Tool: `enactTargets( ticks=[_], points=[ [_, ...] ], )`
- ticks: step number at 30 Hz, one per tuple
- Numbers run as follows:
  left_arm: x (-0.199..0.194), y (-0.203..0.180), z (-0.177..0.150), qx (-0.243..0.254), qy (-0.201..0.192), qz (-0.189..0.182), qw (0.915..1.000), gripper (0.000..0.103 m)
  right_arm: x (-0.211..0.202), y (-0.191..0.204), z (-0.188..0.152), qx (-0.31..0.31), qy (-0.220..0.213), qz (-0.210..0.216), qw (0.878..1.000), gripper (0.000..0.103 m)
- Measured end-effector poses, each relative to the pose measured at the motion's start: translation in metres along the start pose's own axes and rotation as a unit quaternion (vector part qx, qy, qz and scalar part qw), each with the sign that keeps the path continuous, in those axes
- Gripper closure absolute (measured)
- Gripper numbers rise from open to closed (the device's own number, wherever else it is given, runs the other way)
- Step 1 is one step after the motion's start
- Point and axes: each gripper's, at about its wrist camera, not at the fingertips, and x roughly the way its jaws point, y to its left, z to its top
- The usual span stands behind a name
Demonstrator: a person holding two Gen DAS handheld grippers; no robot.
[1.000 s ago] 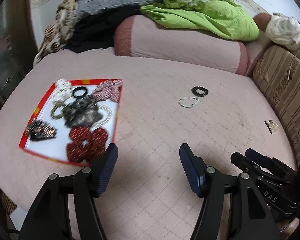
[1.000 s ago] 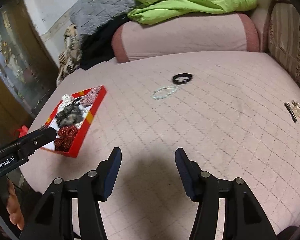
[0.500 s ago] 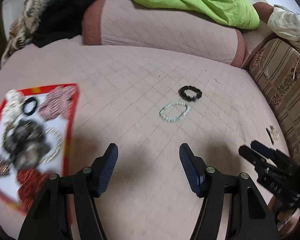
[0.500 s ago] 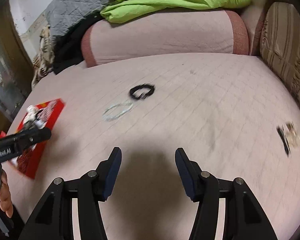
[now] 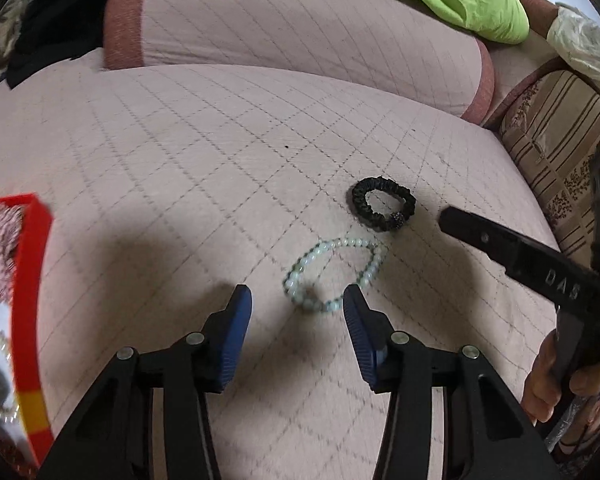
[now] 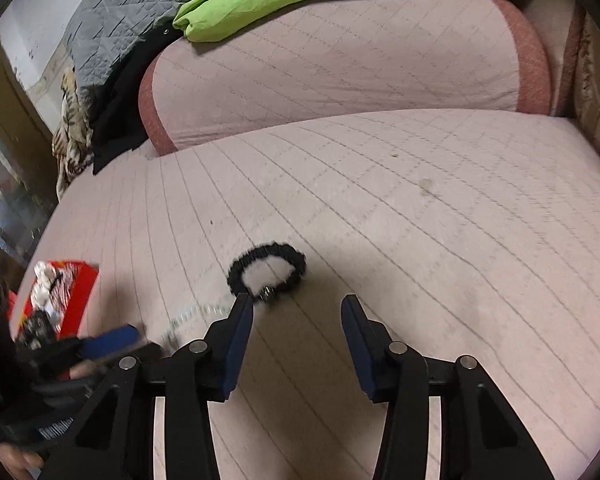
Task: Organize jewelry
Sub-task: 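Grasp the black beaded bracelet with the right tool while the left grasps the pale bead bracelet, then carry both bracelets over the tray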
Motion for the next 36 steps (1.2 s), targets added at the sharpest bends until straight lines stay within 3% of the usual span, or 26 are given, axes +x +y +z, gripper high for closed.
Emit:
enactTargets(
  ticks=[10, 18, 20, 21, 22, 24, 29, 36],
  points=[
    [0.016, -0.005, 0.005, 0.024, -0.003, 0.006, 0.9997, 0.057, 0.038, 0.004, 0.011, -0.001, 0.017, -0.008, 1.000, 0.054],
    [0.019, -0.020, -0.007, 0.041, -0.031, 0.050, 0.9974, 0.057, 0.050, 0.006, 0.013, 0.001, 0.017, -0.027, 0.999, 0.055],
    [0.019, -0.023, -0.009, 0.040, -0.032, 0.061, 0.9968, 0.069, 0.051, 0.008, 0.012, -0.014, 0.015, -0.045, 0.999, 0.077],
    [0.019, -0.023, -0.008, 0.041, -0.032, 0.067, 0.9964, 0.087, 0.052, 0.008, 0.013, -0.020, 0.015, -0.055, 0.998, 0.082],
    [0.018, -0.023, -0.008, 0.039, -0.030, 0.062, 0.9969, 0.098, 0.051, 0.007, 0.013, -0.023, 0.014, -0.057, 0.998, 0.089],
    [0.013, -0.023, -0.009, 0.032, -0.022, 0.045, 0.9983, 0.098, 0.047, 0.001, 0.013, -0.010, 0.016, -0.050, 0.999, 0.095],
    [-0.012, -0.033, -0.021, 0.050, -0.034, 0.038, 0.9974, 0.098, 0.019, -0.005, 0.010, 0.011, -0.001, -0.045, 0.999, 0.095],
    [-0.057, -0.033, -0.031, 0.033, -0.053, 0.019, 0.9979, 0.098, -0.033, 0.004, -0.009, 0.011, -0.025, -0.021, 0.999, 0.095]
  ],
)
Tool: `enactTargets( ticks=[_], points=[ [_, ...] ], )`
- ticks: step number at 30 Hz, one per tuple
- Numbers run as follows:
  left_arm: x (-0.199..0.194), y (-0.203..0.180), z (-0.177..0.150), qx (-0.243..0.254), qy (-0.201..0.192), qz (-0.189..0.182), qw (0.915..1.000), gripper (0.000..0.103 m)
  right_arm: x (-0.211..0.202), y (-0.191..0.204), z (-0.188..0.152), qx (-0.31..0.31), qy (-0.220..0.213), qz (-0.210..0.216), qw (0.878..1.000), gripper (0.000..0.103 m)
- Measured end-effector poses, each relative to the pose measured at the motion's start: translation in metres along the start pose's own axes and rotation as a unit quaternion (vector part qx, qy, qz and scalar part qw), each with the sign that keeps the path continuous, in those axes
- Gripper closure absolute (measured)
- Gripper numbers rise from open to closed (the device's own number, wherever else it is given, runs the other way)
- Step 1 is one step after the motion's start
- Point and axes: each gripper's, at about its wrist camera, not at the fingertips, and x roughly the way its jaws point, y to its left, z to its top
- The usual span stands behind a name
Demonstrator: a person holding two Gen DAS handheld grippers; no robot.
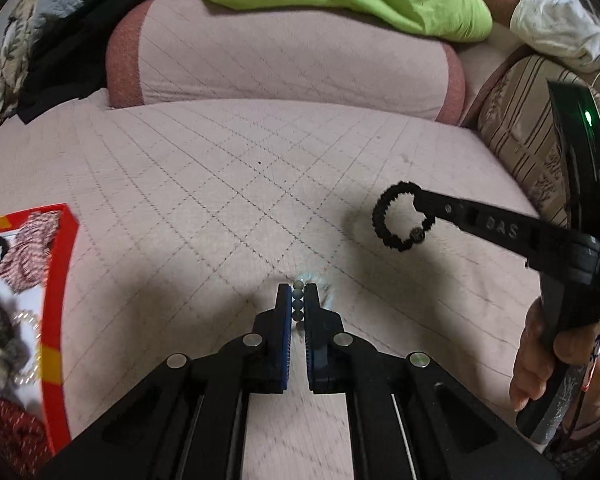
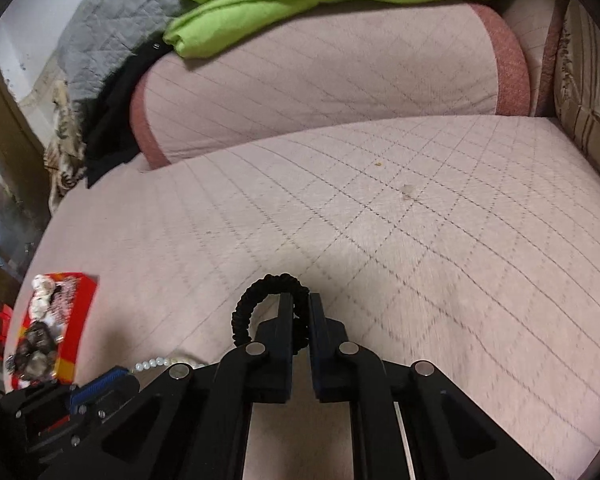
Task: Organize jewelry
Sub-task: 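Carry both bracelets over the tray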
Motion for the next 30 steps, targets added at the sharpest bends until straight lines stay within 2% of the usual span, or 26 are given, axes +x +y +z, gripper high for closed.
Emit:
enactTargets(
  ticks=[8, 15, 23, 30],
  points=[
    [-0.065, 0.003, -0.017, -0.018, -0.035, 0.000, 0.9992, 0.098, -0.055, 0.024, -0.032, -0.007, -0.015, 0.024, 1.000, 0.095],
    [-0.122, 0.015, -0.045, -0.033, -0.056, 0.006, 0.9978, 0.098, -0.092, 0.046, -0.065, -0.014, -0.021, 0.045, 0.999, 0.095],
    [-0.163, 0.037, -0.070, -0.053, -0.077, 0.037, 0.9949, 0.098, -0.127, 0.075, -0.095, -0.032, -0.029, 0.065, 0.997, 0.095],
    [-0.195, 0.060, -0.077, -0.075, -0.092, 0.052, 0.9916, 0.098, -0.141, 0.096, -0.113, -0.046, -0.025, 0.082, 0.995, 0.095]
  ],
)
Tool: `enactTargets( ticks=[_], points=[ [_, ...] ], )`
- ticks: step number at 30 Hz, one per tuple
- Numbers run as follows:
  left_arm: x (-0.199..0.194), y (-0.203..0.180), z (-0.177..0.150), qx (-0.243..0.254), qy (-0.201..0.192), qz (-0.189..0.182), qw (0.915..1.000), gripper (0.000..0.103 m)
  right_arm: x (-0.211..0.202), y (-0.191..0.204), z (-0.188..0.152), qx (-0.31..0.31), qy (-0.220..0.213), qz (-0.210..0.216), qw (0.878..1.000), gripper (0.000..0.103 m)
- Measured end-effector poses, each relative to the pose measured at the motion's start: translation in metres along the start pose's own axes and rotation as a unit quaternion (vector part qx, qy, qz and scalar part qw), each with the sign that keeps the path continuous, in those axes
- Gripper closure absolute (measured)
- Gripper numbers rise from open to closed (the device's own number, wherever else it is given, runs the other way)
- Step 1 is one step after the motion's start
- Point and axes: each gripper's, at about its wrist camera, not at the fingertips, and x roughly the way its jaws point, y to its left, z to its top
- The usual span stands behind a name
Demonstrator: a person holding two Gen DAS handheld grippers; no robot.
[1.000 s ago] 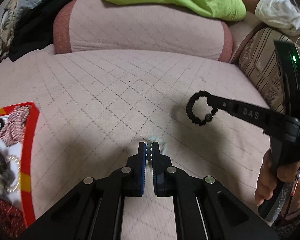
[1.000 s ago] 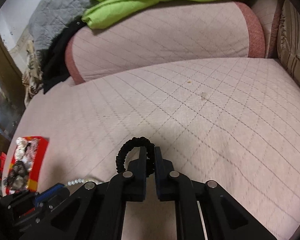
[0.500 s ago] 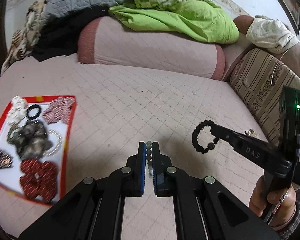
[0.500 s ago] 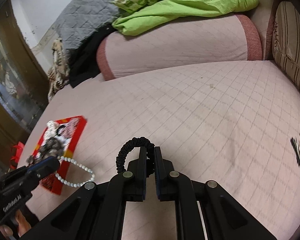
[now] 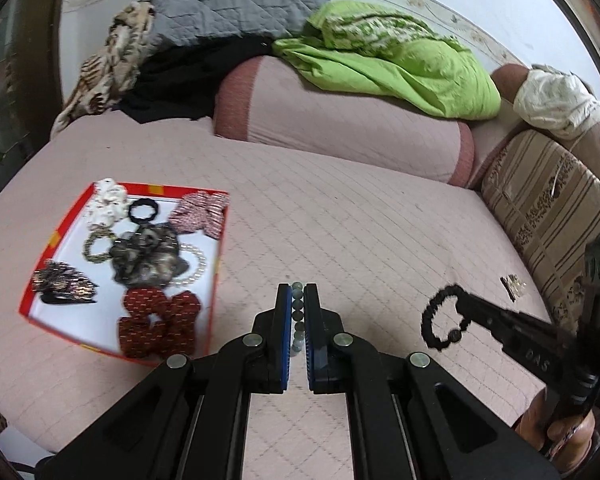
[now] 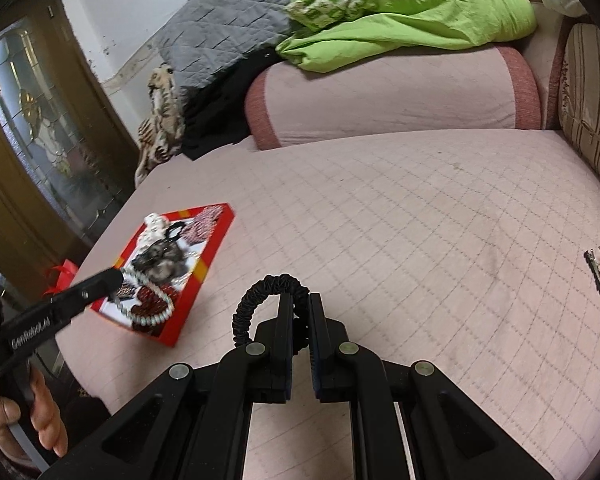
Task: Organize jewelry
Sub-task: 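Carry both bracelets over the tray, then lower both bracelets into the tray and open both tools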
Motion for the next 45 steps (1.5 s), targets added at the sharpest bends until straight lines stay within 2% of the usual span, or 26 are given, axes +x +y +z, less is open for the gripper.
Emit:
enactTargets(
  ticks=[13, 19, 29, 40, 45],
  points=[
    [-0.030, 0.091, 0.012, -0.088, -0.021, 0.042, 0.9950, 0.098, 0.010, 0.057, -0.003, -0.044, 0.020, 0.039, 0.998, 0.095],
    [-0.028, 0.125, 0.011, -0.122, -0.018, 0.042, 0.9914, 0.098, 0.030, 0.091, 0.001, -0.073, 0.037, 0.058, 0.995, 0.095],
    [0.008, 0.175, 0.001, -0.159, 0.012, 0.046, 0.9861, 0.098, 0.086, 0.145, 0.008, -0.111, 0.075, 0.086, 0.987, 0.095],
    [0.043, 0.237, -0.012, -0.175, 0.047, 0.088, 0.9795, 0.098, 0.161, 0.211, 0.006, -0.141, 0.127, 0.120, 0.974, 0.095],
    [0.050, 0.251, -0.013, -0.181, 0.051, 0.081, 0.9789, 0.098, 0.195, 0.235, 0.000, -0.148, 0.150, 0.128, 0.969, 0.095]
  ],
)
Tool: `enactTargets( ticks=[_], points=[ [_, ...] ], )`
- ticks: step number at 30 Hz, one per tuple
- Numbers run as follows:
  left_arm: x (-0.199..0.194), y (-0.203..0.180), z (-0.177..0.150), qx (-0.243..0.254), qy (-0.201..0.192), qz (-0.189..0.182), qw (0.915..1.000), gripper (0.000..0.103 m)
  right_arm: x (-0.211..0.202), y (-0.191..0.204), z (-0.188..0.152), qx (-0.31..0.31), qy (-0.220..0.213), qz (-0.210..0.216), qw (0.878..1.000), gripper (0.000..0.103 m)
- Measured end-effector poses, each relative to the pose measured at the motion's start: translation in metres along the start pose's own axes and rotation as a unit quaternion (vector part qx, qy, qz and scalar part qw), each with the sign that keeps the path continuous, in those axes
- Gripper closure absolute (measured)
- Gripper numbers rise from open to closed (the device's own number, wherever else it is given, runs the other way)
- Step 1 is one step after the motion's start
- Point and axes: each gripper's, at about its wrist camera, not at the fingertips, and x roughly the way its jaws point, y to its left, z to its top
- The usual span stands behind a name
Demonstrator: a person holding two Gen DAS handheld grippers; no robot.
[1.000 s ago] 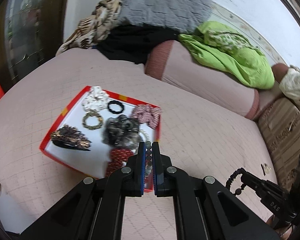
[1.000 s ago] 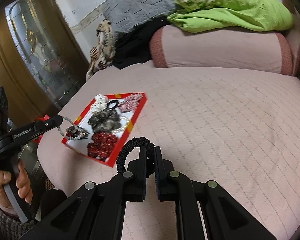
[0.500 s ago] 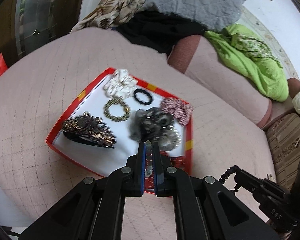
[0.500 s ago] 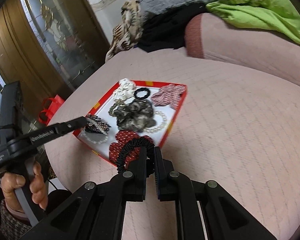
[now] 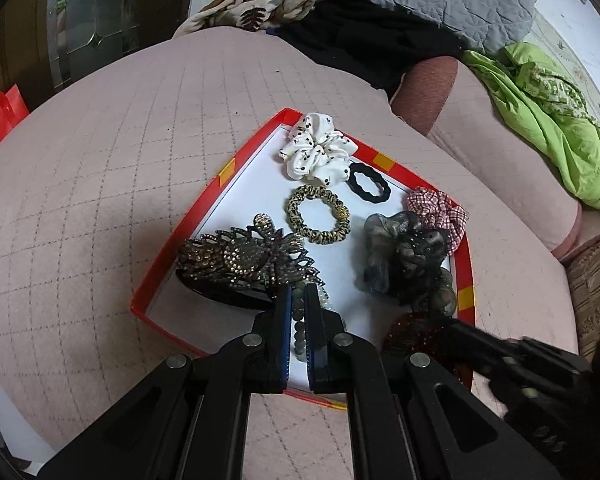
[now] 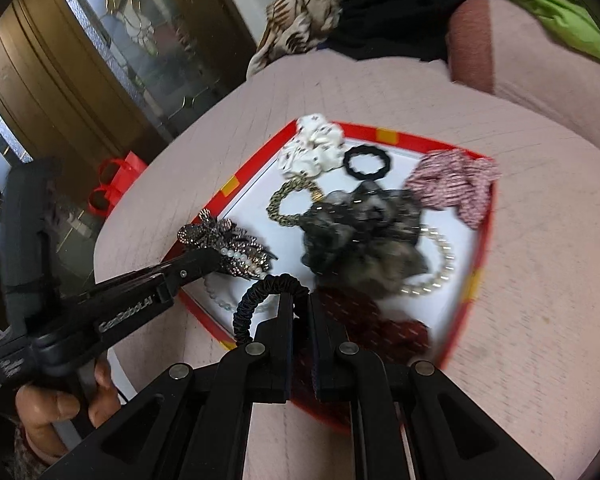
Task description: Organize jewelry
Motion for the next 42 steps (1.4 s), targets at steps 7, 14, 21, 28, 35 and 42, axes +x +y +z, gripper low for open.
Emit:
enactTargets(
  ticks=[7, 14, 21, 28, 35, 42],
  points=[
    [-0.004, -0.003, 0.001, 0.007, -0.004, -0.017, 0.9998, 0.097, 0.021, 0.004, -0.004, -0.015, 0.012, -0.010, 1.000, 0.092],
    [-0.026, -0.015, -0.005, 0.011, -0.015, -0.027, 0.9995, 0.089, 0.007, 0.009, -0.005, -0.030, -0.001, -0.017, 0.999, 0.076],
    [-0.059, -0.028, -0.014, 0.014, -0.044, -0.002, 0.9989, 0.072, -0.033, 0.006, -0.020, -0.031, -0.029, -0.025, 0.999, 0.062],
    [-0.098, -0.058, -0.029, 0.052, -0.097, 0.046, 0.9928, 0.052, -0.087, -0.022, -0.072, -0.024, -0.046, -0.060, 0.997, 0.054],
    [-0.131, -0.117, -0.051, 0.120, -0.167, 0.076, 0.9756, 0.029, -0.131, -0.062, -0.117, 0.043, -0.061, -0.091, 0.993, 0.053],
    [-0.146, -0.159, -0.072, 0.167, -0.187, 0.070, 0.9656, 0.024, -0.161, -0.073, -0.134, 0.078, -0.092, -0.108, 0.987, 0.049]
  ],
)
